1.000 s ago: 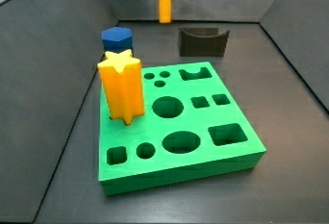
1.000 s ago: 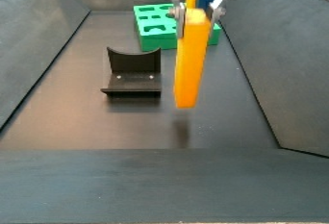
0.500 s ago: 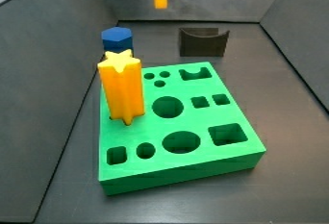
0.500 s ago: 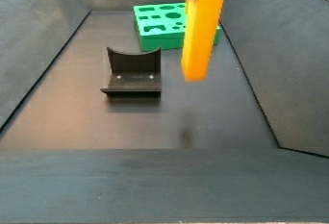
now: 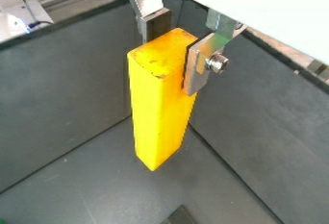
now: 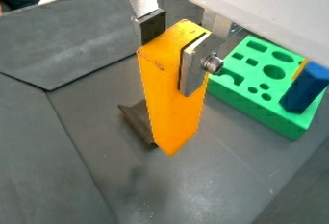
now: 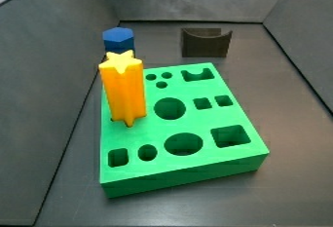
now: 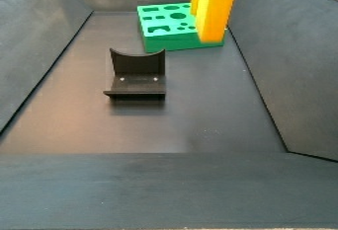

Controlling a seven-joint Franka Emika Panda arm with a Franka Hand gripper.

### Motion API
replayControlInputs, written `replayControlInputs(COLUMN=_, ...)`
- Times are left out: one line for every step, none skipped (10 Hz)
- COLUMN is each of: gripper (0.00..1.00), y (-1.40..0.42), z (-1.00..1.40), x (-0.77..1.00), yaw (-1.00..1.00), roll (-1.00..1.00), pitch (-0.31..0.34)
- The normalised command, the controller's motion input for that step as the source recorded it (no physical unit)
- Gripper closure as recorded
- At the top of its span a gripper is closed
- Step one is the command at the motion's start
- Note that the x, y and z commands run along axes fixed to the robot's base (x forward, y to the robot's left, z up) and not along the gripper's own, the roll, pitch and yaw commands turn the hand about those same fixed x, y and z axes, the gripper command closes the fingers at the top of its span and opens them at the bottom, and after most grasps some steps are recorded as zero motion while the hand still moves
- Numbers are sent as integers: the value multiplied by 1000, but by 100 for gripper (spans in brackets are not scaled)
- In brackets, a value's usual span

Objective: Pick up the rectangle object. Move up. Move to above the board. Insert the rectangle object.
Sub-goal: Move to above the board.

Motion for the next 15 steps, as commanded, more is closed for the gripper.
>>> replayControlInputs(gripper=100, y=-24, z=440, x=-7, yaw=17, roll=38, pitch=103)
replayControlInputs(gripper=100, y=-12, z=284, x=6, yaw=17, roll=45, pitch=108)
replayControlInputs(gripper=100, y=-1000, z=23, x=83, yaw=-684, roll=206, pitch=512)
replayControlInputs(gripper=100, y=-1000, z=5, x=88, yaw=-627, roll=217, pitch=467)
replayControlInputs(gripper=100, y=-1000, z=11, x=89, yaw=-420, roll=185, pitch=369)
replayControlInputs(gripper=100, y=-1000, z=13, x=95, yaw=-189, roll=41, pitch=238)
replayControlInputs(gripper=100, y=-1000, z=13, x=97, yaw=-121, roll=13, pitch=201)
replayControlInputs(gripper=100, y=-1000, z=16, x=106, yaw=-28, roll=-6, pitch=141)
replayControlInputs(gripper=100, y=-1000, z=18, x=111, yaw=4, roll=-22, pitch=126)
replayControlInputs(gripper=100, y=-1000, z=20, x=119, yaw=7, roll=-12, pitch=111)
replayControlInputs(gripper=100, y=-1000, z=23, x=122, yaw=10, roll=-9, pitch=109)
replayControlInputs(gripper=100, y=-1000, z=26, x=137, yaw=10, roll=-8, pitch=114)
replayControlInputs(gripper=100, y=-1000, z=27, x=147, yaw=4, roll=-20, pitch=122)
replayControlInputs(gripper=100, y=-1000, z=33, x=159, yaw=8, roll=11, pitch=124)
replayControlInputs(gripper=100, y=-1000, z=40, x=168, yaw=8, roll=-7, pitch=127)
